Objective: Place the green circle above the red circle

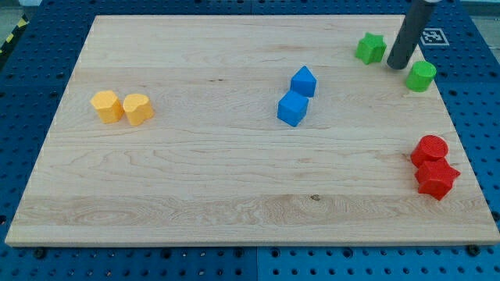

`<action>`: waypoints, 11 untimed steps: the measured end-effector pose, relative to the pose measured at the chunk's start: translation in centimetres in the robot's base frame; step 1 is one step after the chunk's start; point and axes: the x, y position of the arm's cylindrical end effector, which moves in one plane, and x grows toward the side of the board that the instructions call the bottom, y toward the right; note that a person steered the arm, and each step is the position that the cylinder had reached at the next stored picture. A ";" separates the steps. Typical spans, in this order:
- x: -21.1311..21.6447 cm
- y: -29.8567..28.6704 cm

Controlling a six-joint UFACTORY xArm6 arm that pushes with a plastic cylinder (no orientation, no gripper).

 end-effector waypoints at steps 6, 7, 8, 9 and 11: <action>5.2 1.1; 8.5 1.0; 11.2 1.0; 9.3 0.6; 9.4 0.6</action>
